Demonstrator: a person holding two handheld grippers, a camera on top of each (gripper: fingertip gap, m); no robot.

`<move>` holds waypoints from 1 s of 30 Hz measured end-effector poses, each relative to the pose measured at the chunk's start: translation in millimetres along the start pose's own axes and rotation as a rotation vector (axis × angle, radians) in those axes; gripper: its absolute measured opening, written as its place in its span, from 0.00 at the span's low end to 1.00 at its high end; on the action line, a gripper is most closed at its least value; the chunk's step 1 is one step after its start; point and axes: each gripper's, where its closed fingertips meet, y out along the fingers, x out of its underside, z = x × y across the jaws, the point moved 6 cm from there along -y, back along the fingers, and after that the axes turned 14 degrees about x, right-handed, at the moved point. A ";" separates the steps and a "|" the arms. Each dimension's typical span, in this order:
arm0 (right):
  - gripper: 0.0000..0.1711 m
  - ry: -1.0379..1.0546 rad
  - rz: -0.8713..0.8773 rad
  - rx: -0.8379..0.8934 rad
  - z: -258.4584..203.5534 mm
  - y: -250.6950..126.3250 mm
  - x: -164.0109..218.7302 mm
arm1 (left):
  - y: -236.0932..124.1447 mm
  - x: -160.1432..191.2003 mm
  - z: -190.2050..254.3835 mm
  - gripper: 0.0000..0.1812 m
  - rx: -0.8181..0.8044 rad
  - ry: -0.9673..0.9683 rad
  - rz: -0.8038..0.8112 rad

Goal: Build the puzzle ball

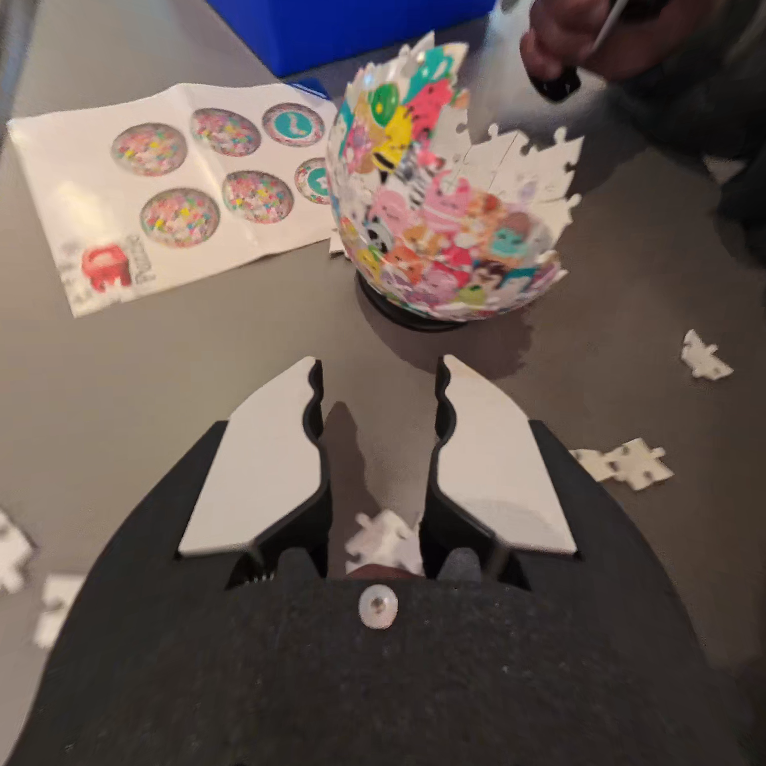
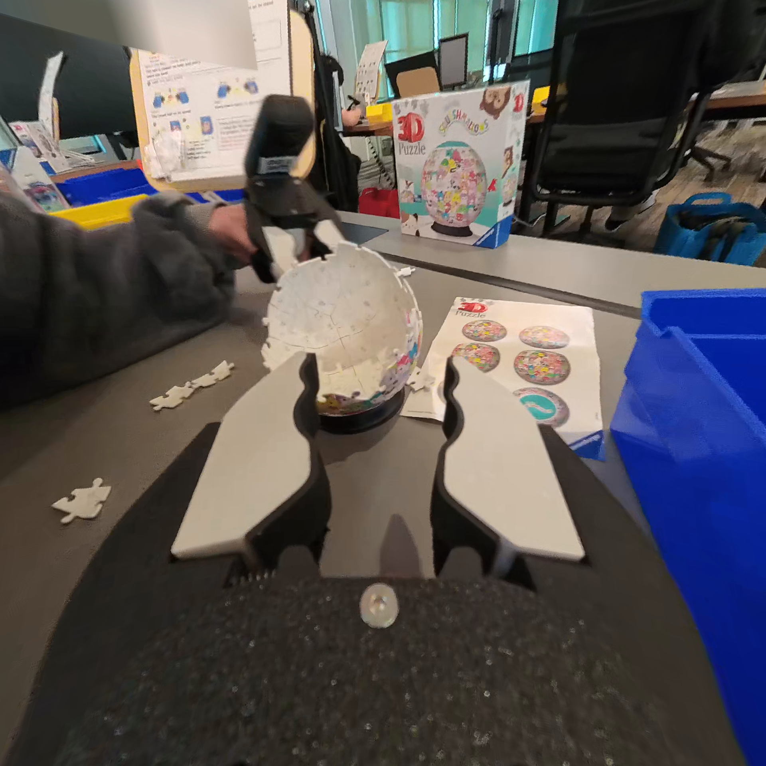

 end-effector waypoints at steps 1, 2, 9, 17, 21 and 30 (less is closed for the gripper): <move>0.34 0.002 -0.017 -0.011 -0.7 2.5 -1.6 | 5.7 -3.4 -11.3 0.27 0.022 0.043 -0.036; 0.34 0.003 -0.031 -0.016 -0.6 4.7 -3.2 | 11.1 -6.5 -21.3 0.29 0.048 0.084 -0.059; 0.34 0.084 -0.072 -0.062 9.9 18.4 -5.4 | 35.0 -25.6 -49.9 0.33 0.291 0.390 -0.064; 0.37 0.154 -0.084 -0.188 13.0 43.3 -4.0 | 43.4 -35.1 -71.1 0.26 0.422 0.637 -0.118; 0.38 0.125 -0.074 -0.210 9.3 47.6 1.8 | 52.4 -38.2 -75.1 0.26 0.517 0.652 -0.177; 0.38 0.223 0.044 -0.266 11.7 36.4 -0.7 | 82.6 -42.3 -73.6 0.22 0.591 0.713 -0.332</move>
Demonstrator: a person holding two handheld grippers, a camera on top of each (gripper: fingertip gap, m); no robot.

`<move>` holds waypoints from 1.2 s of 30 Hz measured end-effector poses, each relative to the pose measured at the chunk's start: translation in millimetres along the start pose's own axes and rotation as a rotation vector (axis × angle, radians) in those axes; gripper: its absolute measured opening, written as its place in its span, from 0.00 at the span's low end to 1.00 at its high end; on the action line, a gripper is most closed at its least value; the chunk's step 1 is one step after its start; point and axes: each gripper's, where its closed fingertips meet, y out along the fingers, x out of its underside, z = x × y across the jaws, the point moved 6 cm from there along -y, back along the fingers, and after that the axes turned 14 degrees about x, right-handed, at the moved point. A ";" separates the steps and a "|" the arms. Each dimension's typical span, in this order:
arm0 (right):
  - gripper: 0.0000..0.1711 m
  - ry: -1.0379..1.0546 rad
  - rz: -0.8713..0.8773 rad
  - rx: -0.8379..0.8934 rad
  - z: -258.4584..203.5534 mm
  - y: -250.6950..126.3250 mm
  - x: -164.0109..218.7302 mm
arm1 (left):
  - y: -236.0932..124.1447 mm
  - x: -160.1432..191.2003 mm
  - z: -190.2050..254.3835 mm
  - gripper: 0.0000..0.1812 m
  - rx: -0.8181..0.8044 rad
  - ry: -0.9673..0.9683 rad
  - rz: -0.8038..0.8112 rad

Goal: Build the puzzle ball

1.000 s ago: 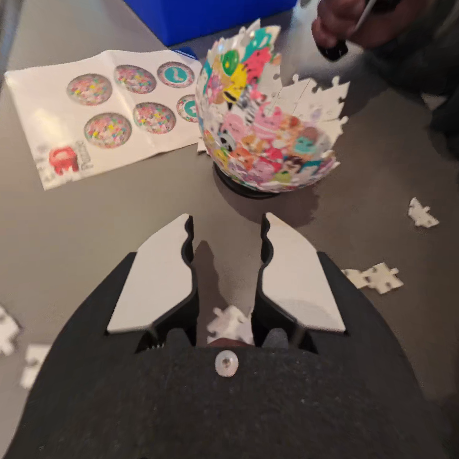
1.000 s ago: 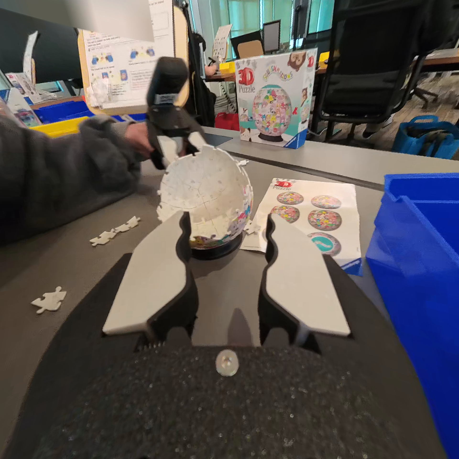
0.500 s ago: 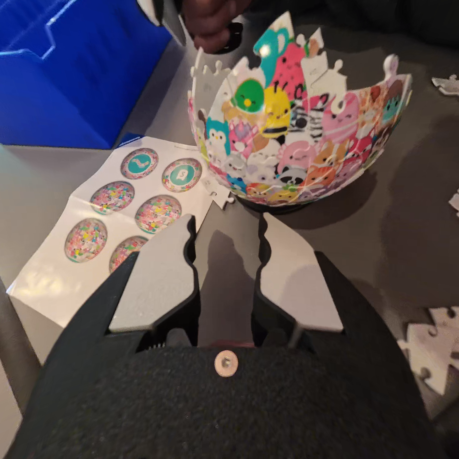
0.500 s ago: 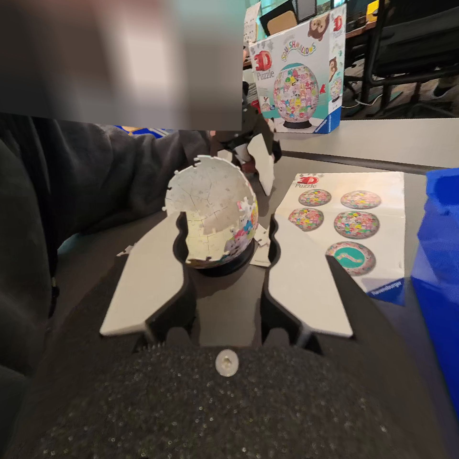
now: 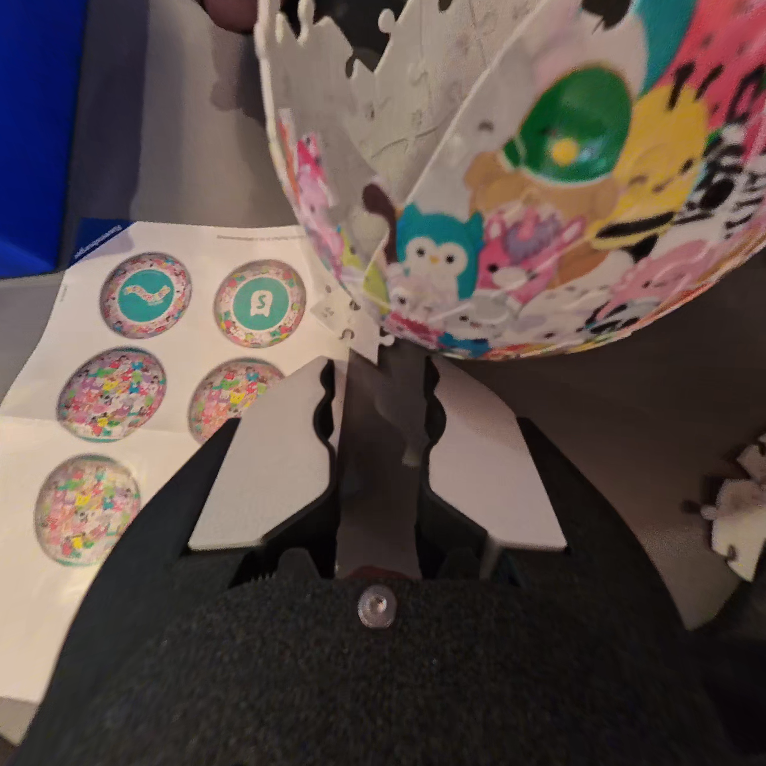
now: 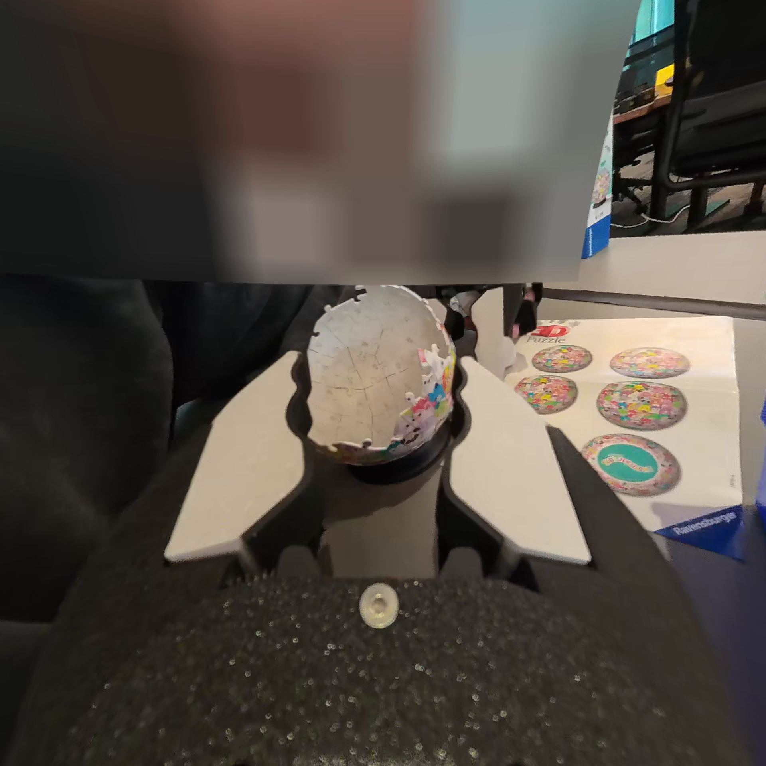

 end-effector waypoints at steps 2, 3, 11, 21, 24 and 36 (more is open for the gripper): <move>0.37 -0.029 0.010 0.021 -0.1 -3.5 -0.3 | 3.2 -2.6 0.7 0.18 0.019 -0.004 -0.003; 0.37 -0.046 -0.001 0.029 -0.3 -4.5 1.8 | 4.0 -3.1 0.0 0.16 0.027 -0.012 -0.004; 0.37 -0.059 -0.035 0.033 -1.8 -5.1 10.2 | 2.8 -4.8 -5.6 0.01 -0.018 -0.001 0.009; 0.30 -0.140 -0.262 0.097 21.8 15.6 10.5 | -4.0 -3.1 -17.3 0.01 -0.136 0.024 0.018; 0.30 -0.132 -0.184 0.071 14.1 13.4 8.8 | -12.1 -6.3 -21.4 0.01 -0.194 0.039 0.065; 0.22 -0.131 0.030 0.251 1.1 -1.0 -60.1 | -116.4 -78.0 -5.2 0.01 -0.711 0.167 0.101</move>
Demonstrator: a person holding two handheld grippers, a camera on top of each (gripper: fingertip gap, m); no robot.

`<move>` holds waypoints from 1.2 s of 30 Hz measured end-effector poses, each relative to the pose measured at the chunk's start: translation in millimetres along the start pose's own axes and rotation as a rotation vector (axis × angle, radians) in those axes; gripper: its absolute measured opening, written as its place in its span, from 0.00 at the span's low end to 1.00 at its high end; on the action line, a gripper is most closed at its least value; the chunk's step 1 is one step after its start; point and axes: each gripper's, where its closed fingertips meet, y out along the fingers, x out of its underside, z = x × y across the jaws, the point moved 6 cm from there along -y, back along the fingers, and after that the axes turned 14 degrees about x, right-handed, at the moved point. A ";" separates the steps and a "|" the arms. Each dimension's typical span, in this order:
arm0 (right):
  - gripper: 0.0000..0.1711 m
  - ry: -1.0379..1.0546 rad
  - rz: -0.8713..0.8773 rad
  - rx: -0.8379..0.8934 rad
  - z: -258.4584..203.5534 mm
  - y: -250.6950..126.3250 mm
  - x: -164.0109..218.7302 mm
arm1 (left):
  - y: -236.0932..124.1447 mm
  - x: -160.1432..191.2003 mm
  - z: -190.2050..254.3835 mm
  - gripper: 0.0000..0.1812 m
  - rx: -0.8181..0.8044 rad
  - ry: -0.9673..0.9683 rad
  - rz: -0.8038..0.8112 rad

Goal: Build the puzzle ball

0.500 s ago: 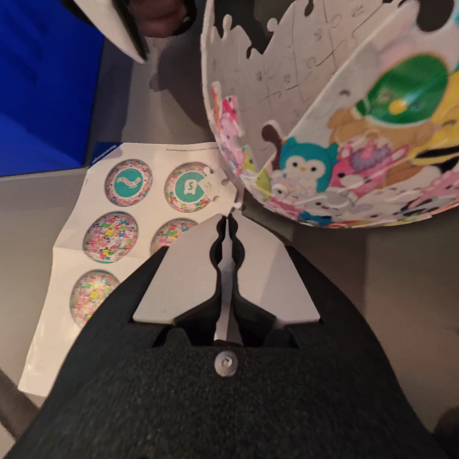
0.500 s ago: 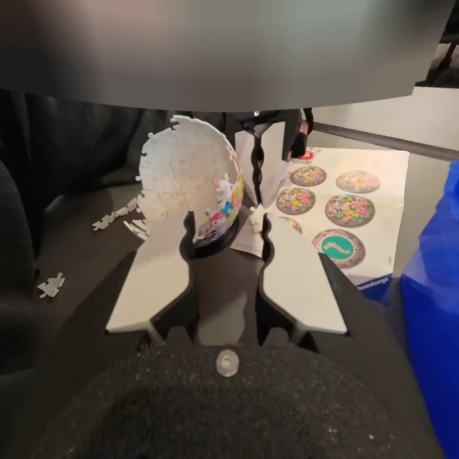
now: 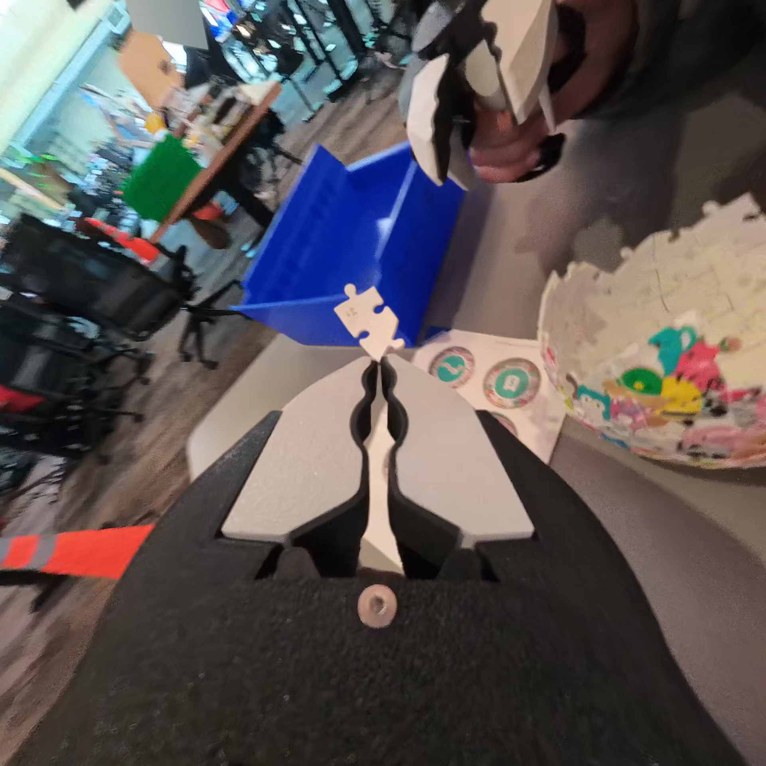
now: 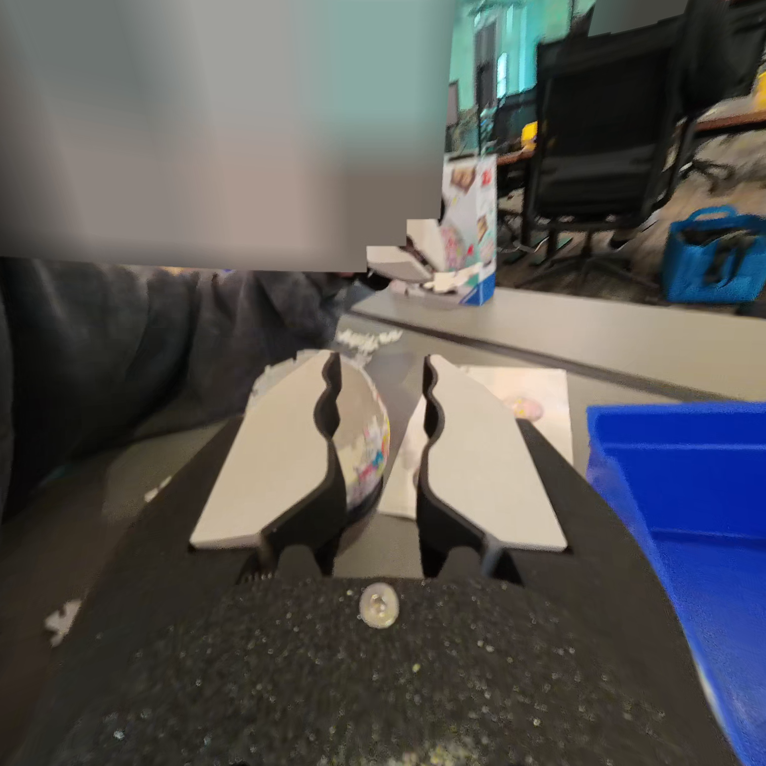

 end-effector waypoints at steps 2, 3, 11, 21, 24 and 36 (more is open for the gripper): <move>0.18 0.057 0.074 0.046 -5.3 -0.1 -27.4 | -13.8 -27.9 0.5 0.01 -0.059 0.017 -0.024; 0.17 0.109 0.115 0.060 -8.5 1.2 -41.2 | -18.6 -42.2 2.2 0.01 -0.091 0.030 -0.050; 0.14 0.336 0.128 -0.150 -62.6 11.0 -84.4 | -23.6 -150.7 38.7 0.01 -0.300 0.110 -0.139; 0.01 0.197 -0.003 -0.131 -90.9 -40.8 -61.1 | -0.9 -190.8 116.4 0.05 -0.422 -0.097 -0.096; 0.01 -0.133 -0.078 -0.063 -86.8 -47.7 -37.3 | -1.0 -189.4 144.9 0.10 -0.437 -0.316 0.012; 0.01 -0.437 -0.451 -0.407 -141.0 -49.3 19.6 | 60.2 -167.2 216.7 0.16 -0.453 -0.768 0.095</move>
